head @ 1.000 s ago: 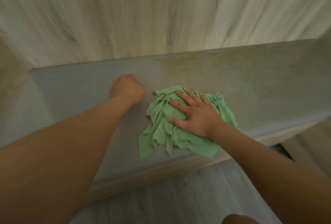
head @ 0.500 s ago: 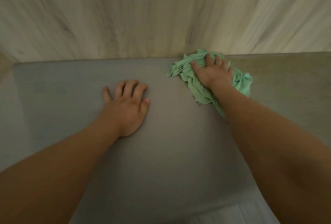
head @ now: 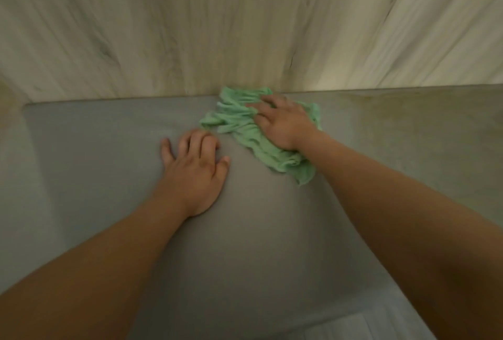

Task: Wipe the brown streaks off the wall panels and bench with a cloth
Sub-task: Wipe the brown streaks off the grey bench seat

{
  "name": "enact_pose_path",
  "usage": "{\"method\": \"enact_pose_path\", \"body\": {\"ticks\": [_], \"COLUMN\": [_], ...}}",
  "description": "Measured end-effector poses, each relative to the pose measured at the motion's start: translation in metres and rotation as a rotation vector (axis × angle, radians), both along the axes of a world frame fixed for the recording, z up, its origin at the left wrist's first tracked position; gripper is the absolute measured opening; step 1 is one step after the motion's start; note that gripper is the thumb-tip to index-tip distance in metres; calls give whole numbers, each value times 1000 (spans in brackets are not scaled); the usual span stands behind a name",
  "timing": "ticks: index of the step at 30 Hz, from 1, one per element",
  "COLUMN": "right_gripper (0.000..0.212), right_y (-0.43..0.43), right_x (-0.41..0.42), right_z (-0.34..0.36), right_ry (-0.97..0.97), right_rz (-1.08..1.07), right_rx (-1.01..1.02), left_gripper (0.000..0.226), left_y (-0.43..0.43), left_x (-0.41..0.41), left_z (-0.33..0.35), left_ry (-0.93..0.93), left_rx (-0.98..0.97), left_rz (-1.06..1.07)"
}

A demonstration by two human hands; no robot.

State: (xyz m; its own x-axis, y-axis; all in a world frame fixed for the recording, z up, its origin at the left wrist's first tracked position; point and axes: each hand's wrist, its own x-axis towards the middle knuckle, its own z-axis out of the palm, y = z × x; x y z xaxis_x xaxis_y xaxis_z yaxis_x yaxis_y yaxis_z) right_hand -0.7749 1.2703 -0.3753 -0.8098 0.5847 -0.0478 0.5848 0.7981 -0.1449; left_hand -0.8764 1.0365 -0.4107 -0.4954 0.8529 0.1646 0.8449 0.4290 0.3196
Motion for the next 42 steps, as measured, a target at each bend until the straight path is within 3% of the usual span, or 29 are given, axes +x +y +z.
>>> {"method": "enact_pose_path", "body": {"ticks": [4, 6, 13, 17, 22, 26, 30, 35, 42], "right_gripper": [68, 74, 74, 73, 71, 68, 70, 78, 85], "right_y": [48, 39, -44, -77, -152, -194, -189, -124, -51], "right_x": [49, 41, 5, 22, 77, 137, 209, 296, 262], "right_z": [0, 1, -3, -5, -7, -10, -11, -10, -1], "right_ry": [-77, -82, -49, -39, 11, 83, 91, -10, -75], "right_rz": [-520, -593, -169, -90, 67, 283, 373, 44, -278], "right_rx": [-34, -51, -38, -30, -19, 66, 124, 60, -50], "left_gripper": [44, 43, 23, 41, 40, 41, 39, 35, 43], "left_y": [-1, 1, 1, -1, -5, 6, 38, 77, 104], "left_x": [-2, -1, -3, -4, 4, 32, 86, 130, 112], "left_z": [-5, -7, 3, 14, 45, 58, 62, 60, 46], "left_ry": [33, 39, -105, -308, -514, -352, -268, -182, -9], "left_rx": [12, -5, -1, 99, 247, 49, 4, -49, -174], "left_rz": [0, -4, 18, 74, 215, 253, 142, 34, 43]}}
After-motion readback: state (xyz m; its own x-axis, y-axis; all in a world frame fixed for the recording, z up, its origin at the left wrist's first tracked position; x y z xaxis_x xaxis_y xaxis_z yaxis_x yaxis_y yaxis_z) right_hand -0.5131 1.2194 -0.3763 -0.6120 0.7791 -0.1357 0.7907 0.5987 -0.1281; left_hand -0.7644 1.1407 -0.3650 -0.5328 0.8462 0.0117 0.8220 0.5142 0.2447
